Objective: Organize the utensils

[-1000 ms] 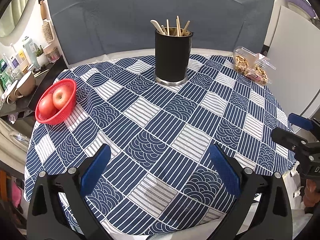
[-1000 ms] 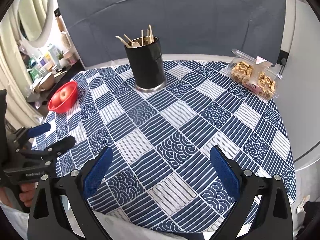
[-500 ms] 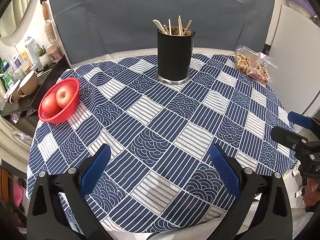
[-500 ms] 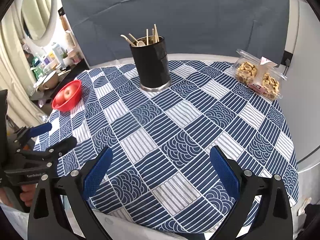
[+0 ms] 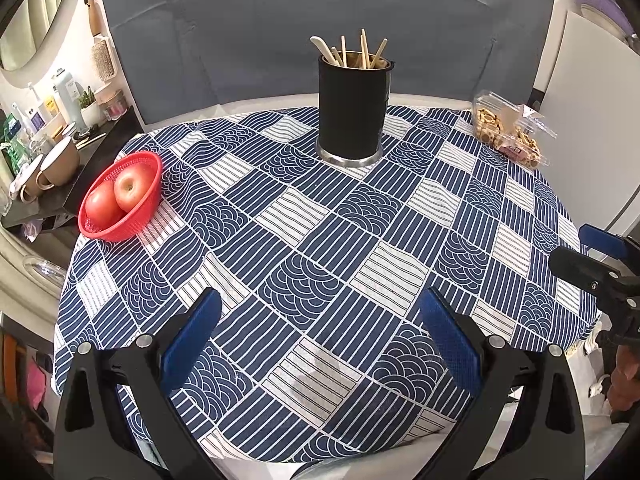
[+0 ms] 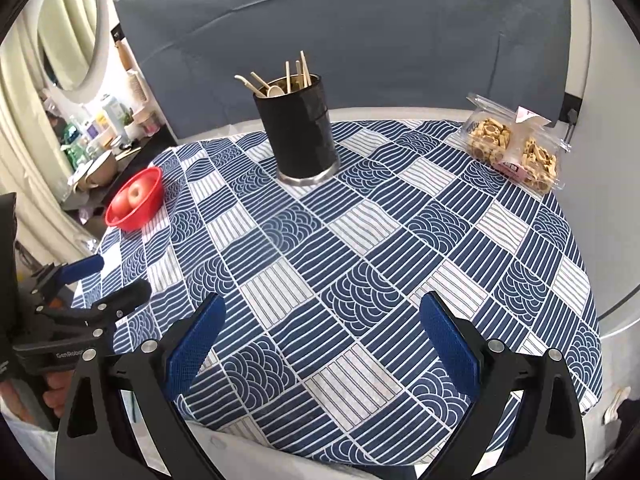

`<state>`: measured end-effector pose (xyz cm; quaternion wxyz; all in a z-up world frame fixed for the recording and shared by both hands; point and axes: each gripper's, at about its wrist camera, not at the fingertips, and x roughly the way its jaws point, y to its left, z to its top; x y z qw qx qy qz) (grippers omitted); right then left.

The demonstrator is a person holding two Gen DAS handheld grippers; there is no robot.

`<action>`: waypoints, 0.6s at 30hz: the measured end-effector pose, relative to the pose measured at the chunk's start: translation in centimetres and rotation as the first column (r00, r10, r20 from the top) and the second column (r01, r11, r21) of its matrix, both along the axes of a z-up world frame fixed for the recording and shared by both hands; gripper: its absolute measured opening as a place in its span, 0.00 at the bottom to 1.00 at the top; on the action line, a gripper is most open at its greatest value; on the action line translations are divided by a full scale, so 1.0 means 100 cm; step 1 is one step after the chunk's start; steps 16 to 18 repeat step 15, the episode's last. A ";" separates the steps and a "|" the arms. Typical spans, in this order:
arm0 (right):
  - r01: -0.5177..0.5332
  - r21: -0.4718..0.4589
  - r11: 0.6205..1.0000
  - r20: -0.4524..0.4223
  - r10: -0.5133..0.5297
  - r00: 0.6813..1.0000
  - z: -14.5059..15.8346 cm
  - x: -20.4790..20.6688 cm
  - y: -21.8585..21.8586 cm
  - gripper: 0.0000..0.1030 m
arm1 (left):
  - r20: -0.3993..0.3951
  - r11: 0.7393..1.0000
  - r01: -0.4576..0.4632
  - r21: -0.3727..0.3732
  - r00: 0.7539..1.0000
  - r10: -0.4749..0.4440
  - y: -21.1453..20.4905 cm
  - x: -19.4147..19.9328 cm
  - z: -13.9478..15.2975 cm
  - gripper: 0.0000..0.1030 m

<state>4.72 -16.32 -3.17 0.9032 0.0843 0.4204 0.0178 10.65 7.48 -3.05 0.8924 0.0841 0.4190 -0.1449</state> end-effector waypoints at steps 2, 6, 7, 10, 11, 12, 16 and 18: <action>-0.002 0.000 1.000 0.000 0.002 1.000 0.000 0.000 -0.001 0.91 | -0.004 1.000 -0.005 -0.001 1.000 0.005 0.001 0.000 0.000 0.94; 0.001 0.002 1.000 0.003 -0.001 1.000 0.000 -0.001 -0.001 0.91 | -0.007 1.000 -0.014 -0.006 1.000 0.014 0.003 -0.001 0.000 0.94; 0.000 0.002 1.000 0.003 0.000 1.000 0.000 -0.001 0.000 0.91 | -0.007 1.000 -0.017 -0.007 1.000 0.017 0.003 -0.001 0.000 0.94; -0.002 0.000 1.000 0.003 0.002 1.000 0.000 -0.001 0.000 0.91 | -0.003 1.000 -0.018 -0.001 1.000 0.018 0.001 -0.001 0.001 0.94; 0.000 -0.001 1.000 0.003 0.000 1.000 0.000 -0.001 -0.001 0.91 | 0.001 1.000 -0.016 -0.002 1.000 0.016 0.001 -0.002 0.001 0.94; 0.001 -0.001 1.000 0.003 -0.001 1.000 0.000 -0.001 -0.001 0.91 | 0.004 1.000 -0.018 0.001 1.000 0.018 0.000 -0.002 0.002 0.94; 0.003 -0.003 1.000 0.008 -0.003 1.000 0.002 0.000 -0.002 0.91 | -0.002 1.000 -0.023 -0.002 1.000 0.023 0.001 0.000 0.001 0.94; 0.003 -0.003 1.000 0.008 -0.003 1.000 0.002 0.000 -0.002 0.91 | -0.002 1.000 -0.023 -0.002 1.000 0.023 0.001 0.000 0.001 0.94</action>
